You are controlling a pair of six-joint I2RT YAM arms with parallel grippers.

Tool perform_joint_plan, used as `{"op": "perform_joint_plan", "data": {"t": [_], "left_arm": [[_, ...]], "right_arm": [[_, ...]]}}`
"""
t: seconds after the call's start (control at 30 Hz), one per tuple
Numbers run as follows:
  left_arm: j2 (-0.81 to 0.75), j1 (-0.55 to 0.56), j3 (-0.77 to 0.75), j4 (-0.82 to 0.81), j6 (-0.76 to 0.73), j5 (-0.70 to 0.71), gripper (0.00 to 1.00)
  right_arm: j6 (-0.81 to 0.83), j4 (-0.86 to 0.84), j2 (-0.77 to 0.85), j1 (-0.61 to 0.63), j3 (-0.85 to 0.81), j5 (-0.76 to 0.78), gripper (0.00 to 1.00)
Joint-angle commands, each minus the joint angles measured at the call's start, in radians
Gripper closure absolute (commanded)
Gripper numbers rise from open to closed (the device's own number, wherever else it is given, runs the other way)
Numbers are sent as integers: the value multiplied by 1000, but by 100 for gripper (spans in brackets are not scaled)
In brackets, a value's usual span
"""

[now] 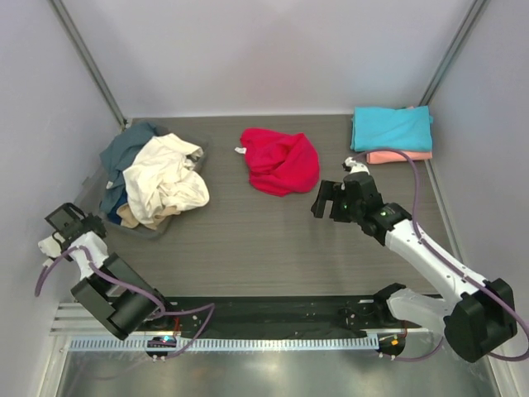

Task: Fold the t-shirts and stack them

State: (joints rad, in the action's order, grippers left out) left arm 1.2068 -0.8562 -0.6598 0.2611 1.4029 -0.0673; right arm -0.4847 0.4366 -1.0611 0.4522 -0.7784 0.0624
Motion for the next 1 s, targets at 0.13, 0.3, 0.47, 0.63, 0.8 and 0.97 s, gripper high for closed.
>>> {"op": "perform_joint_plan", "data": {"t": [0.13, 0.3, 0.47, 0.63, 0.8, 0.97], "left_arm": [[193, 187, -229, -226, 107, 236, 100], [385, 230, -320, -295, 117, 158, 95], [409, 230, -325, -326, 78, 73, 51], [286, 230, -291, -199, -5, -6, 0], [125, 229, -262, -13, -111, -48, 0], [-149, 229, -230, 203, -263, 24, 0]], "right_arm": [[40, -105, -128, 0, -22, -33, 1], [37, -142, -174, 0, -28, -45, 1], [28, -144, -198, 2, -41, -49, 1], [15, -144, -160, 2, -24, -90, 1], [9, -119, -90, 2, -12, -87, 1], [9, -88, -36, 2, -12, -96, 1]]}}
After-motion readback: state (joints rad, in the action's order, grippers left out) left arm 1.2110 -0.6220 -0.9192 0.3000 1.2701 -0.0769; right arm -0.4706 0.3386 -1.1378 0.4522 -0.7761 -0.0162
